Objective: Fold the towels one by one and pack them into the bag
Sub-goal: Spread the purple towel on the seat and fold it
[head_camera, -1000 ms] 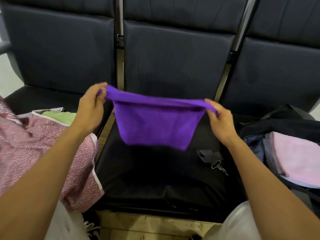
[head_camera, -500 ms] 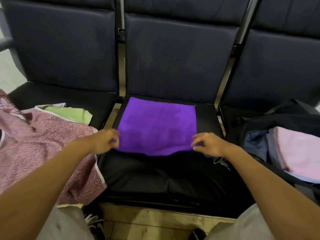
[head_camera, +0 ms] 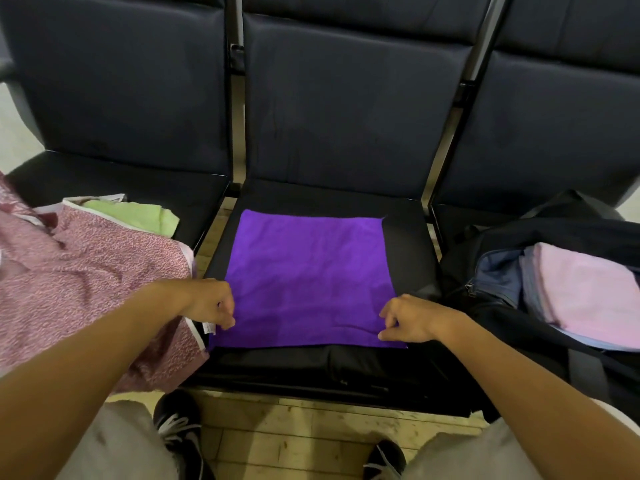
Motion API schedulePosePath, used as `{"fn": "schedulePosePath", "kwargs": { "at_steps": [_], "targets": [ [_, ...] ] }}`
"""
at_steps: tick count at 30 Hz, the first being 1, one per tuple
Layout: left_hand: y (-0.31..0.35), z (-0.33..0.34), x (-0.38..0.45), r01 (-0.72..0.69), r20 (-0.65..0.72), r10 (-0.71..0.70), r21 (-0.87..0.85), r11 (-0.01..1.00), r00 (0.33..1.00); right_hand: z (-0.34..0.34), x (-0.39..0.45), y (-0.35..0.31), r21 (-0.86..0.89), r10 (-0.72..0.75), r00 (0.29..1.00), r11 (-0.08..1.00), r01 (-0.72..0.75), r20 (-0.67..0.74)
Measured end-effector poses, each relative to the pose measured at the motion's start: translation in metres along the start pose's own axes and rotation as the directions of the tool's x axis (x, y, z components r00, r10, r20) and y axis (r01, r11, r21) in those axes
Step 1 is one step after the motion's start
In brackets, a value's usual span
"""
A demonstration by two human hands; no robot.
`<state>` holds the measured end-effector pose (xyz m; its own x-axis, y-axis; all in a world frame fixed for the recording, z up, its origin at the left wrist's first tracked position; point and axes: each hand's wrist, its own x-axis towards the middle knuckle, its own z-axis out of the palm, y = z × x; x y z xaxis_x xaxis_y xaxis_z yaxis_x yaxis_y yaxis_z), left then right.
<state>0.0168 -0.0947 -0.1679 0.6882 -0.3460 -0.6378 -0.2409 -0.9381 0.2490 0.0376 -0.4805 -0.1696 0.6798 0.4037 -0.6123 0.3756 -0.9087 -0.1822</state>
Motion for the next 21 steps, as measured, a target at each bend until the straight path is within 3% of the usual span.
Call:
{"fn": "schedulePosePath", "kwargs": {
  "at_steps": [3, 10, 14, 16, 18, 21],
  "targets": [
    [0.007, -0.004, 0.002, 0.015, 0.024, -0.015, -0.01, 1.0, 1.0, -0.001, -0.005, 0.002, 0.015, -0.003, 1.0, 1.0, 0.003, -0.009],
    [0.031, -0.004, 0.019, -0.045, -0.097, 0.049, 0.051, 0.998, 0.994, -0.004, 0.001, -0.005, -0.068, -0.008, 1.0, 0.998, 0.008, 0.009],
    [0.035, 0.005, 0.026, 0.029, -0.039, -0.018, 0.304, 0.952, 0.999, -0.008, 0.007, -0.003, -0.09, 0.055, 0.998, 0.995, -0.052, 0.033],
    [0.033, 0.005, 0.027, 0.042, 0.019, -0.05, 0.298, 0.954, 0.999, -0.012, 0.008, -0.003, -0.089, 0.062, 0.997, 0.994, -0.057, 0.055],
    [0.032, 0.002, 0.029, 0.04, 0.059, -0.058, 0.27, 0.962, 0.997, -0.014, 0.01, -0.005, -0.073, 0.041, 0.999, 0.997, -0.039, 0.022],
    [0.032, 0.003, 0.034, 0.031, 0.035, -0.04, 0.215, 0.976, 0.999, -0.01, 0.022, -0.012, -0.019, -0.032, 0.99, 0.999, 0.03, -0.136]
  ]
}}
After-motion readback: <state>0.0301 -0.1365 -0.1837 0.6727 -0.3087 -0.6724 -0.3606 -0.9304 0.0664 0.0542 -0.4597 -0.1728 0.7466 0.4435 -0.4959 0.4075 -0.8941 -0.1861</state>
